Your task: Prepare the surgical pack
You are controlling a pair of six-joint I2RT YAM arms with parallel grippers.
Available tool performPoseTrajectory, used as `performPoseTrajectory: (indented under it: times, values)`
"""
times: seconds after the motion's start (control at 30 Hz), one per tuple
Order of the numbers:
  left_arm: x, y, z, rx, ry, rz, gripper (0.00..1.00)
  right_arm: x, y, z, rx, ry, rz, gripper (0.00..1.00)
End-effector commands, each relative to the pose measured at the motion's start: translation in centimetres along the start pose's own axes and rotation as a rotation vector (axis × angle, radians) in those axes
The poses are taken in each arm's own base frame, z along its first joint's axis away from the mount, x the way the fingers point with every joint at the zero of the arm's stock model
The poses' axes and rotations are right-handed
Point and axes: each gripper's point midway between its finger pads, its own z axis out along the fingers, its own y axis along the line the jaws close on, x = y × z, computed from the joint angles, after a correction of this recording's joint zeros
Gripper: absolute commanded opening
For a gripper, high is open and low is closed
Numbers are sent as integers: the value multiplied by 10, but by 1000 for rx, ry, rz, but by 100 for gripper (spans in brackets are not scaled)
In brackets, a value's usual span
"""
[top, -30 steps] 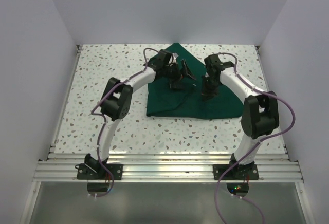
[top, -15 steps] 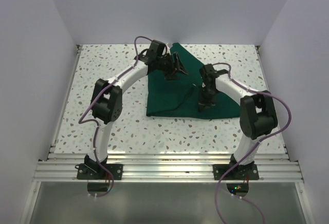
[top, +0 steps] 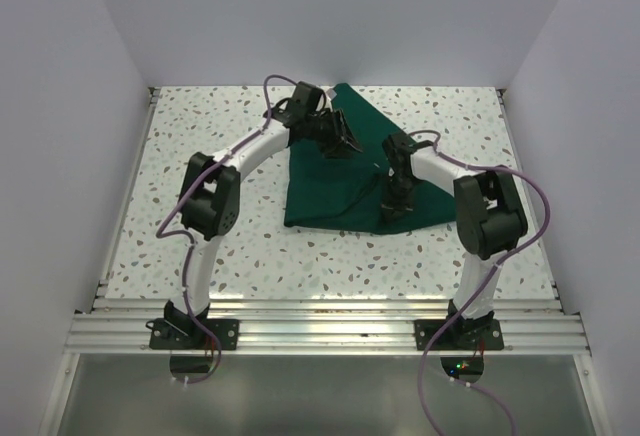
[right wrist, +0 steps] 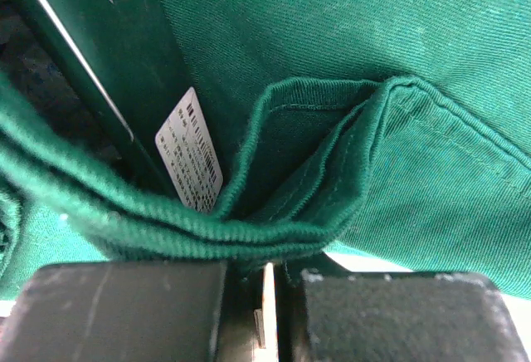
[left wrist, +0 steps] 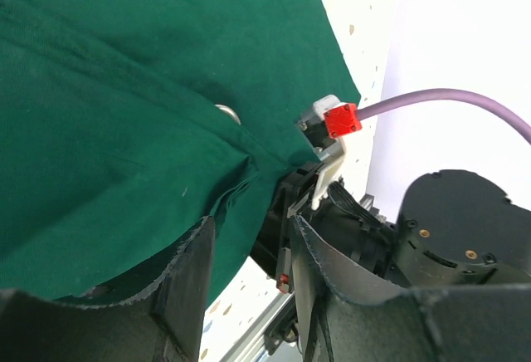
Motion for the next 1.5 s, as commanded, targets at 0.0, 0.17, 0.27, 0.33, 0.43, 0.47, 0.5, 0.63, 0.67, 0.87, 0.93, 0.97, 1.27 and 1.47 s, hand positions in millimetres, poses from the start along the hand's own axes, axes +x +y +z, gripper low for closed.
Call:
performPoseTrajectory:
  times: [0.0, 0.17, 0.27, 0.33, 0.43, 0.47, 0.5, 0.63, 0.67, 0.87, 0.93, 0.97, 1.27, 1.47]
  values:
    - [5, 3, 2, -5, 26, -1, 45, -13, 9, 5, -23, -44, -4, 0]
    - [9, 2, 4, -6, 39, 5, 47, -24, 9, -30, -18, -115, -33, 0]
    - [16, 2, 6, -14, 53, 13, 48, -31, 6, -49, -15, -148, -40, 0]
    - [21, 3, 7, -15, 64, 17, 48, -35, 2, -56, -13, -159, -34, 0]
    - [31, 3, 12, -18, 84, 16, 49, -36, -6, -60, 4, -168, -41, 0]
    - [33, 4, 14, -16, 88, 14, 49, -35, -8, -58, 7, -163, -40, 0]
    - [37, 6, 17, -14, 104, 0, 49, -34, -9, -57, 10, -157, -43, 0]
    - [42, 9, 31, -13, 122, -11, 50, -25, -11, -45, -1, -128, -35, 0]
    - [42, 13, 33, -23, 126, -18, 50, -21, -12, -39, -2, -117, -24, 0]
    - [46, 23, 51, -23, 156, -54, 50, -5, -22, -18, 13, -71, -4, 0]
    - [51, 20, 54, -10, 167, -59, 50, -3, -27, -11, 28, -59, -3, 0]
    - [52, 20, 54, -7, 170, -60, 50, -3, -29, -8, 34, -58, -3, 0]
    - [45, 6, 48, -47, 124, 43, 89, -4, -23, 16, 15, -11, 0, 0]
    - [41, 16, 48, -107, 113, 92, 85, -10, -18, 13, -1, -17, 3, 0]
